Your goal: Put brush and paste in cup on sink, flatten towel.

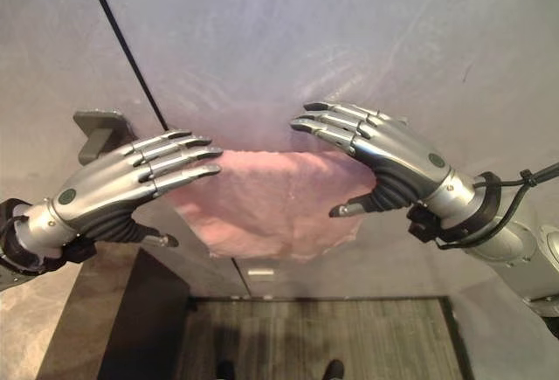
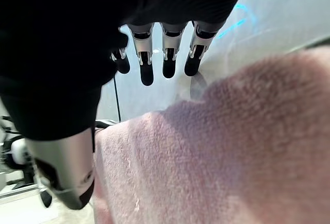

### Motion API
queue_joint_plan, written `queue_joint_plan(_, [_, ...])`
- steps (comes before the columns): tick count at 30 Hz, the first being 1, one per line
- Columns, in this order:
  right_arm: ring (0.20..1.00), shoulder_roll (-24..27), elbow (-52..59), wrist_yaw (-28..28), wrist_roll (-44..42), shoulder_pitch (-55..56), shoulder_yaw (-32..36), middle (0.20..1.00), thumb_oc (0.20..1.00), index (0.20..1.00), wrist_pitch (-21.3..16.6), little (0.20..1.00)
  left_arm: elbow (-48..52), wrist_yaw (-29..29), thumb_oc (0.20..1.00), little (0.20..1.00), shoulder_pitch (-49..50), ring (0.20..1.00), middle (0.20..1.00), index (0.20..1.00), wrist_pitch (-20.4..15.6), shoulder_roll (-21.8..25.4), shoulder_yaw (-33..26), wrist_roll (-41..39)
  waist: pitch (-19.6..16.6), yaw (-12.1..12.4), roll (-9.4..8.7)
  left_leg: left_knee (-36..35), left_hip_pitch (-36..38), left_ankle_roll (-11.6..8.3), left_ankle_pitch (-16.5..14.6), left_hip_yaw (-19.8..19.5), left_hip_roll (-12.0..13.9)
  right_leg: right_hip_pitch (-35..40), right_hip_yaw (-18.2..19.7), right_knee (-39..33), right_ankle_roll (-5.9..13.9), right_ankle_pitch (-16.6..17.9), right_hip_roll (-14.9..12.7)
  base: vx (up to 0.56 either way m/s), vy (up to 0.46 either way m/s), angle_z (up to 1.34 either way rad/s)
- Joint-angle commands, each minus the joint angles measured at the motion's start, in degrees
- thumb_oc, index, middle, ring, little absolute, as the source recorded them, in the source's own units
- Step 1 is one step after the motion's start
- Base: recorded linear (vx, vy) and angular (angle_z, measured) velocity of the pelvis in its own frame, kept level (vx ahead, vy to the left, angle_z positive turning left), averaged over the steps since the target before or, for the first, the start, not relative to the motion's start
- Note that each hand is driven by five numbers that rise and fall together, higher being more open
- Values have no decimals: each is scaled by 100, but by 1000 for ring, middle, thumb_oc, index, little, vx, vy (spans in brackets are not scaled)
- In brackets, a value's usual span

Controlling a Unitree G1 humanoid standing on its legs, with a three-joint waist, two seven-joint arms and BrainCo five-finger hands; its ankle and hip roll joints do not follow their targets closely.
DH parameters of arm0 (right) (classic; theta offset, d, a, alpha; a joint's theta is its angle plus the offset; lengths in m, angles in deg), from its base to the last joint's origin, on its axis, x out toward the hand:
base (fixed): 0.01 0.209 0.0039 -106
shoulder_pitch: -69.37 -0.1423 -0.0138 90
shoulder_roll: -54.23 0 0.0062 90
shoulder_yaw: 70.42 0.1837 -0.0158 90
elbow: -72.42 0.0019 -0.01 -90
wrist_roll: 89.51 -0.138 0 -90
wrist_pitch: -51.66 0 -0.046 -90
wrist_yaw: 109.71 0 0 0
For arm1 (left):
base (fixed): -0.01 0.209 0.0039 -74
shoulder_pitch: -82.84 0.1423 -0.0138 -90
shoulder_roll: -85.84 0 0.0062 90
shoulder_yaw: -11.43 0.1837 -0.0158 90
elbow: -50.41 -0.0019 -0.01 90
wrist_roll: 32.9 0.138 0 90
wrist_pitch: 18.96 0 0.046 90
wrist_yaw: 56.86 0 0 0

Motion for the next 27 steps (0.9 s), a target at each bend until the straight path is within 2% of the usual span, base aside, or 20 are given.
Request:
queue_joint_plan(1, [1000, 97, -196, 48, -46, -536, -313, 1000, 1000, 1000, 138, 1000, -168, -29, 1000, 1000, -220, 1000, 1000, 1000, 67, 245, 44, -362, 43, -2, -199, -34, -231, -11, 294, 163, -53, 264, 169, 98, 642, 284, -536, 7, 30, -9])
queue_joint_plan(2, [1000, 99, -308, 108, 55, -747, -577, 1000, 1000, 1000, 185, 1000, -292, -79, 1000, 1000, -333, 1000, 1000, 1000, 89, 255, 181, -356, 59, 8, -189, -34, -235, -5, 291, 169, -69, 264, 165, 101, 645, 289, -555, 11, 34, -5])
queue_joint_plan(5, [1000, 56, -373, 195, 62, -954, -817, 1000, 1000, 1000, 239, 1000, -410, -107, 1000, 1000, -435, 1000, 1000, 1000, 120, 308, 298, -282, 103, 17, -176, -34, -255, 10, 277, 173, -96, 258, 165, 101, 661, 322, -590, 2, 24, 0])
queue_joint_plan(10, [1000, -10, -419, 304, 57, -1289, -1122, 1000, 1000, 1000, 276, 1000, -626, -100, 1000, 1000, -342, 1000, 1000, 1000, 164, 370, 204, -205, 140, 50, -182, -34, -295, 29, 273, 185, -126, 220, 143, 75, 686, 384, -636, 0, 37, 0])
queue_joint_plan(17, [1000, -126, -394, 383, 3, -1481, -1232, 1000, 1000, 1000, 271, 1000, -759, -98, 1000, 1000, 208, 1000, 1000, 1000, 180, 486, -351, -61, 195, 161, -256, -34, -376, 57, 261, 145, -173, 217, 68, 44, 714, 466, -686, 0, 11, 0])
queue_joint_plan(21, [1000, -201, -369, 400, 4, -1487, -1206, 1000, 1000, 1000, 287, 1000, -765, -136, 1000, 1000, 398, 1000, 1000, 1000, 220, 325, -581, -241, 202, 213, -281, -34, -393, 74, 252, 104, -193, 236, 23, 48, 720, 478, -703, 10, 15, 3])
queue_joint_plan(27, [1000, -244, -354, 453, 13, -1502, -1199, 1000, 1000, 1000, 318, 1000, -807, -128, 1000, 1000, 633, 1000, 1000, 1000, 240, 366, -842, -128, 225, 259, -306, -34, -410, 81, 251, 87, -208, 233, -8, 65, 723, 493, -720, 3, 13, 3])
